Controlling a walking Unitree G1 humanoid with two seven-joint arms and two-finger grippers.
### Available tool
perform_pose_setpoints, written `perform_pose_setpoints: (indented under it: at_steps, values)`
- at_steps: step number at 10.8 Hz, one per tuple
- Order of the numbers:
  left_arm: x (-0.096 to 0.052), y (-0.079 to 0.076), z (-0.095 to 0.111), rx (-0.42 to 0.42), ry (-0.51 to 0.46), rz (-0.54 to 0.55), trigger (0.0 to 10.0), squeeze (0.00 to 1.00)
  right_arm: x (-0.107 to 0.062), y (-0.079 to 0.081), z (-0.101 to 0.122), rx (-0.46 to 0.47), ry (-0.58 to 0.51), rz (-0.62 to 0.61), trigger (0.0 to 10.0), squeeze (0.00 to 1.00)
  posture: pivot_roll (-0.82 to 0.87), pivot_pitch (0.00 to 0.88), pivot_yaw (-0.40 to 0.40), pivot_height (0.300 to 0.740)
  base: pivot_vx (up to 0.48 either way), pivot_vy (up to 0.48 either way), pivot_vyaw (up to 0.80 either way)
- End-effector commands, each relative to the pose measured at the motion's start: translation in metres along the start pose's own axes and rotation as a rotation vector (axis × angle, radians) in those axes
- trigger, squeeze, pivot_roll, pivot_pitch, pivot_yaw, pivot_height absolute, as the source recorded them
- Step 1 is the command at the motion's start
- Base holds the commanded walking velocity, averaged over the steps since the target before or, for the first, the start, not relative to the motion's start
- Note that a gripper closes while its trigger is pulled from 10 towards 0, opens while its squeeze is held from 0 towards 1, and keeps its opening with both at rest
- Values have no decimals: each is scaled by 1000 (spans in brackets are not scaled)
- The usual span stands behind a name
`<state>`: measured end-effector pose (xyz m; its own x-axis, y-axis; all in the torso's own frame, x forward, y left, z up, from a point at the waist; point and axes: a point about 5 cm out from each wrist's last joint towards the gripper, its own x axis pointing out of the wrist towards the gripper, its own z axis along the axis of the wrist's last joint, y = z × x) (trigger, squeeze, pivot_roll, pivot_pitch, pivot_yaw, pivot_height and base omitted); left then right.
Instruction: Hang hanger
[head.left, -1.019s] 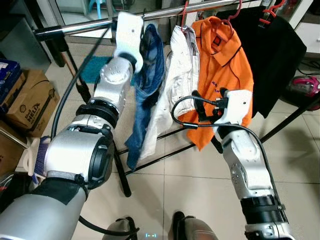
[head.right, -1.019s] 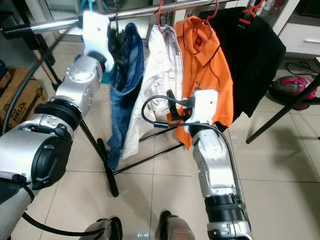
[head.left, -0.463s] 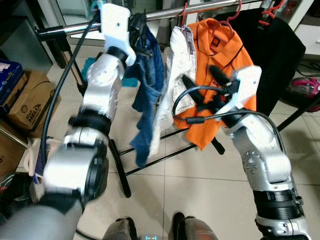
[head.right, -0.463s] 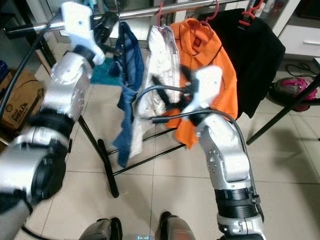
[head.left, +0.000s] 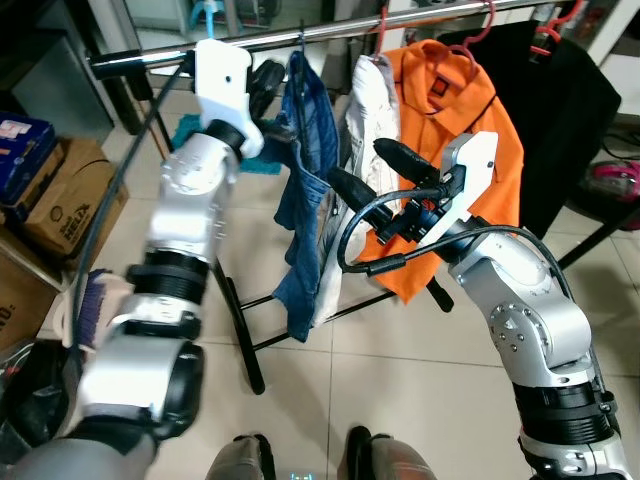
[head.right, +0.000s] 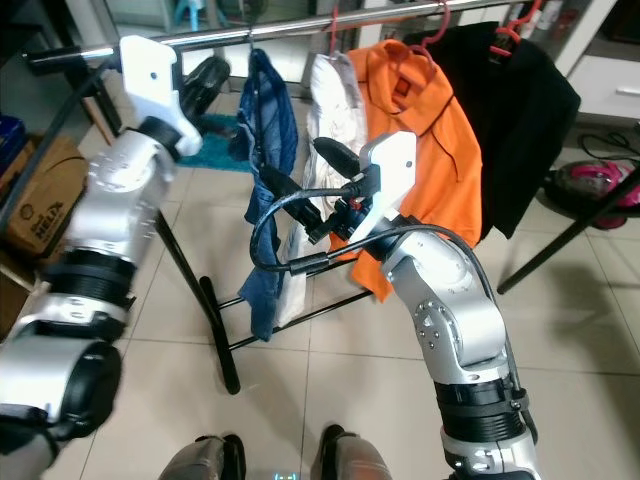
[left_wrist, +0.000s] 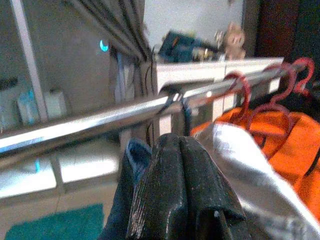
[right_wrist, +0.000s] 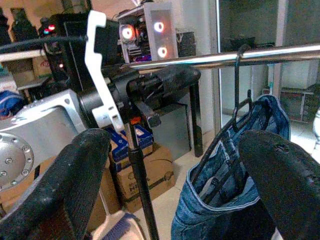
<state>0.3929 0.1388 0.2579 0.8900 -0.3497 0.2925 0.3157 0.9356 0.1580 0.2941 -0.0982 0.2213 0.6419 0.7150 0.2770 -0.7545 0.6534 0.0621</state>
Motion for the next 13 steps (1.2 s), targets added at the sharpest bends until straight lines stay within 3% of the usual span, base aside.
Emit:
perform_pose_setpoints:
  at_steps: [1, 2, 3, 5, 6, 8, 9, 10, 11, 12, 13]
  values:
    - [-4, 1, -7, -6, 42, 3, 8000, 0, 4, 3, -9, 24, 29, 2, 10000, 0, -157, 128, -6, 740, 0, 0, 0]
    - [-5, 10, -9, -4, 51, 61, 10000, 0, 13, 9, -24, 60, 44, 1, 10000, 0, -162, 125, -9, 740, 0, 0, 0]
    - [-6, 23, -13, 1, 70, 140, 10000, 0, 30, 17, -47, 26, 85, -7, 10000, 0, -151, 122, -16, 740, 0, 0, 0]
    - [-13, 28, -23, 30, 104, 191, 10000, 0, 41, 21, -64, -23, 128, -34, 10000, 0, -134, 114, -27, 740, 0, 0, 0]
    - [-16, 28, -28, 38, 115, 200, 10000, 0, 41, 15, -69, -23, 139, -77, 10000, 0, -125, 113, -35, 740, 0, 0, 0]
    - [-19, 27, -32, 43, 119, 212, 10000, 0, 40, -18, -83, -124, 236, -309, 10000, 0, -97, 118, -55, 740, 0, 0, 0]
    - [-20, 28, -32, 56, 117, 224, 10000, 0, 42, -20, -85, -127, 238, -323, 10000, 0, -89, 120, -60, 740, 0, 0, 0]
    - [-21, 29, -30, 58, 111, 229, 10000, 0, 54, 7, -85, 21, 175, -164, 10000, 0, -85, 124, -60, 740, 0, 0, 0]
    - [-20, 28, -29, 67, 109, 225, 10000, 0, 60, 26, -82, 102, 135, -62, 10000, 0, -83, 126, -59, 740, 0, 0, 0]
    - [-21, 27, -29, 75, 108, 218, 10000, 0, 64, 41, -79, 163, 107, 28, 10000, 0, -83, 127, -57, 740, 0, 0, 0]
    - [-20, 26, -30, 78, 109, 213, 10000, 0, 63, 40, -75, 184, 90, 36, 10000, 0, -84, 129, -57, 740, 0, 0, 0]
